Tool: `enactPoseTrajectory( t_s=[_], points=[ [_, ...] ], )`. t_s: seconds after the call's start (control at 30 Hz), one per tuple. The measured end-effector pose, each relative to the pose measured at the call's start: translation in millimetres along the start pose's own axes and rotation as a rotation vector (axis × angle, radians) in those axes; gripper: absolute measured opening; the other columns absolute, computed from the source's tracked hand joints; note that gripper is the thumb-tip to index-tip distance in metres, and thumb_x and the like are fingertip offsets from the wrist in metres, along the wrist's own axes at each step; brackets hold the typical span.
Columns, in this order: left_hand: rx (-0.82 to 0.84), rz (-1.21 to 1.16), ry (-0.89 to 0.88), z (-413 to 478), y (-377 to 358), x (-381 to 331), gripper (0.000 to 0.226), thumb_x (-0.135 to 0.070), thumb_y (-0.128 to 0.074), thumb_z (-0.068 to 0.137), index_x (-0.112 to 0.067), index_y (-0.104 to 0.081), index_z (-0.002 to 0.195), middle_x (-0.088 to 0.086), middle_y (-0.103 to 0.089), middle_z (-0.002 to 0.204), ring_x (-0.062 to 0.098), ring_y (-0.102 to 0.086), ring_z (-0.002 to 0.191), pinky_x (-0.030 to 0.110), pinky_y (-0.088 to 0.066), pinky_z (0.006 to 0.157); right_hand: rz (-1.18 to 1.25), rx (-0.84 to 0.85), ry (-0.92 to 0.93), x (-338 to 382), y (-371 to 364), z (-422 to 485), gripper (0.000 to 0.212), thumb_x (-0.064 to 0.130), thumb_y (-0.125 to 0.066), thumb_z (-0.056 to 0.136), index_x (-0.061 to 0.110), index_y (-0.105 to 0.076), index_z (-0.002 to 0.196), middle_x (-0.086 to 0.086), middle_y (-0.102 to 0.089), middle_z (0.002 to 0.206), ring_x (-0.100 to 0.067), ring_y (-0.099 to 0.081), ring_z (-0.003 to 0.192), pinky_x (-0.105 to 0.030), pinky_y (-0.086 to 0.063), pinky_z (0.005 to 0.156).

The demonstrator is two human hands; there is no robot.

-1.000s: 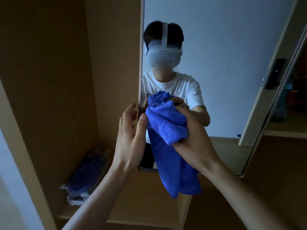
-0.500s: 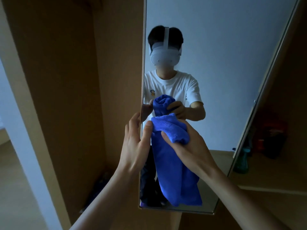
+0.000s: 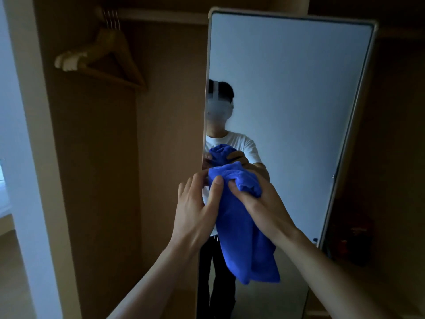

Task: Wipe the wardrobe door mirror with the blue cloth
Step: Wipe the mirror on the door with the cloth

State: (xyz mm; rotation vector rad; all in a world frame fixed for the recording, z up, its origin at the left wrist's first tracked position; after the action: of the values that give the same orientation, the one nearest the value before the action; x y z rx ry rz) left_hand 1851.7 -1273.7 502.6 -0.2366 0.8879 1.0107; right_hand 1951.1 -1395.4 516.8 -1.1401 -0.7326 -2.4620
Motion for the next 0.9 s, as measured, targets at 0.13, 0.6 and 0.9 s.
enactPoseTrajectory(
  t_s=[0.13,0.6,0.9],
  points=[
    [0.058,-0.111,-0.045,14.8,-3.1,-19.5,0.044,-0.071,-0.047,0.093,-0.037,-0.054,0.119,-0.014,-0.066,0.099,0.01,-0.061,0.095,0.027,-0.046,0.077,0.046,-0.019,0.005,27.8,5.5,8.1,0.02,0.024,-0.066,0.097,0.023,-0.067,0.117,0.008,-0.074,0.104,-0.002,-0.069,0.098,-0.013,-0.051,0.082],
    [-0.005,-0.294,-0.142,59.2,1.8,-64.7,0.024,-0.046,-0.064,0.097,-0.035,-0.056,0.117,-0.014,-0.073,0.103,0.007,-0.071,0.096,0.042,-0.061,0.082,-0.057,-0.017,0.087,70.7,36.8,32.4,0.053,0.019,-0.082,0.081,0.037,-0.061,0.127,0.012,-0.071,0.12,-0.009,-0.065,0.116,-0.043,-0.05,0.105],
    [-0.114,-0.158,-0.289,105.4,17.2,-109.6,0.04,-0.062,-0.048,0.095,-0.042,-0.053,0.13,-0.016,-0.059,0.119,0.009,-0.057,0.117,0.04,-0.054,0.097,-0.368,-0.069,0.368,137.3,67.5,88.5,0.05,0.029,-0.074,0.087,0.046,-0.052,0.128,0.018,-0.069,0.113,-0.004,-0.065,0.103,-0.032,-0.054,0.091]
  ],
)
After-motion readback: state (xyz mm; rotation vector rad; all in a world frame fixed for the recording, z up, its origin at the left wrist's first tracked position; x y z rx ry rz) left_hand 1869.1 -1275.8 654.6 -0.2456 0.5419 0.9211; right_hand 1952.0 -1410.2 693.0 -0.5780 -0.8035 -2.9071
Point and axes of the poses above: each hand's wrist, its own z-axis towards the middle knuckle, its own y-axis out of the back of the hand, x = y × z, the point moved 10 cm from there along z, towards the middle knuckle
